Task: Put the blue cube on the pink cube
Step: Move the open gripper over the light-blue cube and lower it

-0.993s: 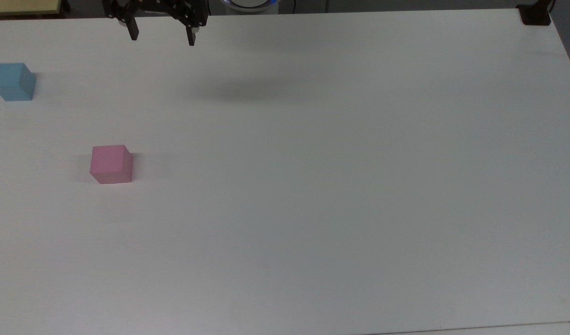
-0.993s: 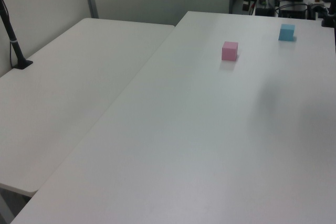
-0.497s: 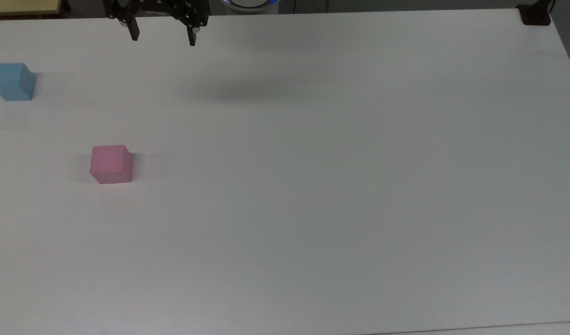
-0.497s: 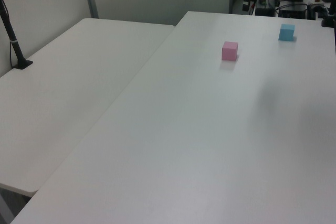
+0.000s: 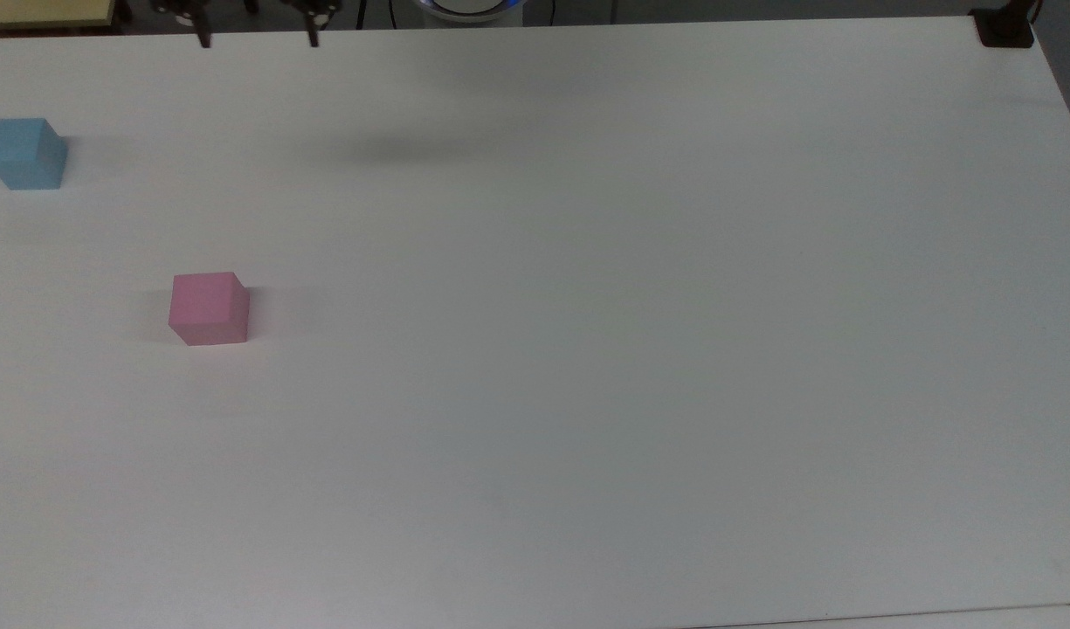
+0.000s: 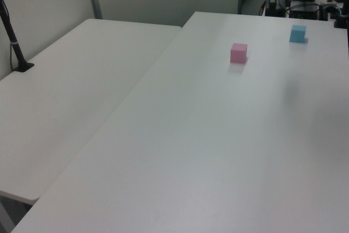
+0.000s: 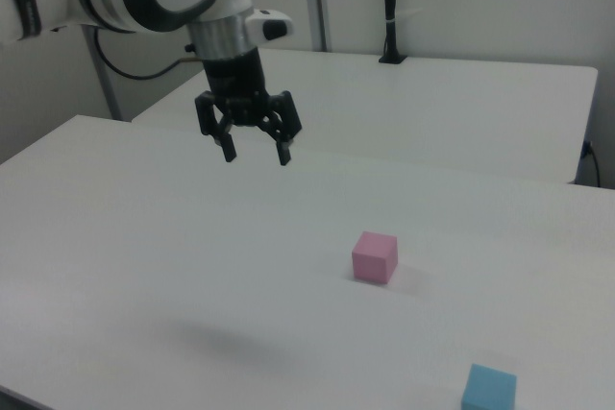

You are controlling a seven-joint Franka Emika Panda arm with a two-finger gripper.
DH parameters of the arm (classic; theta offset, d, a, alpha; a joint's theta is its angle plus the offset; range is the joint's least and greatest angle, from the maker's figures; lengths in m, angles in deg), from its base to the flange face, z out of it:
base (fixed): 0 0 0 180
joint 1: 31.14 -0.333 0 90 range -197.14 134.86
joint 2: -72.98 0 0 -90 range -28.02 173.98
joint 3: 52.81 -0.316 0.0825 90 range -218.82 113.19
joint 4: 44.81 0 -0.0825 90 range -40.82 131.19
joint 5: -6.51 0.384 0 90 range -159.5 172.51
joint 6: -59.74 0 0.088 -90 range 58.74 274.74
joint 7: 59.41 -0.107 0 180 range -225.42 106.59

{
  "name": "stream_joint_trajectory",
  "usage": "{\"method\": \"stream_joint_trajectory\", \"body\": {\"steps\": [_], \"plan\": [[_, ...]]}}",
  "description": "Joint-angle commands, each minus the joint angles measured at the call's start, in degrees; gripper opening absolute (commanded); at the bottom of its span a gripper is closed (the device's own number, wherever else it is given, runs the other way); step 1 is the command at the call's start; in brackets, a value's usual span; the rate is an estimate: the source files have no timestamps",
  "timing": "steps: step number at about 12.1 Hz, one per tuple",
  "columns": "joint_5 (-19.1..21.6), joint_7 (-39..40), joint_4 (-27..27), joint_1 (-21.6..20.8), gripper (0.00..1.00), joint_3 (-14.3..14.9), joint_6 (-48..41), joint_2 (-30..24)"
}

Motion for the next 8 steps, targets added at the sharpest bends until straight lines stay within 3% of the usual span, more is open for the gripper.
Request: {"method": "stream_joint_trajectory", "body": {"steps": [1,4,8], "plan": [[-2.5,7.0,1.4,5.8,1.0,0.3,-0.4,-0.5],[-2.5,20.2,5.9,13.0,1.0,1.3,6.0,-0.4],[-2.2,24.4,11.3,14.5,1.0,7.5,17.9,4.1]]}}
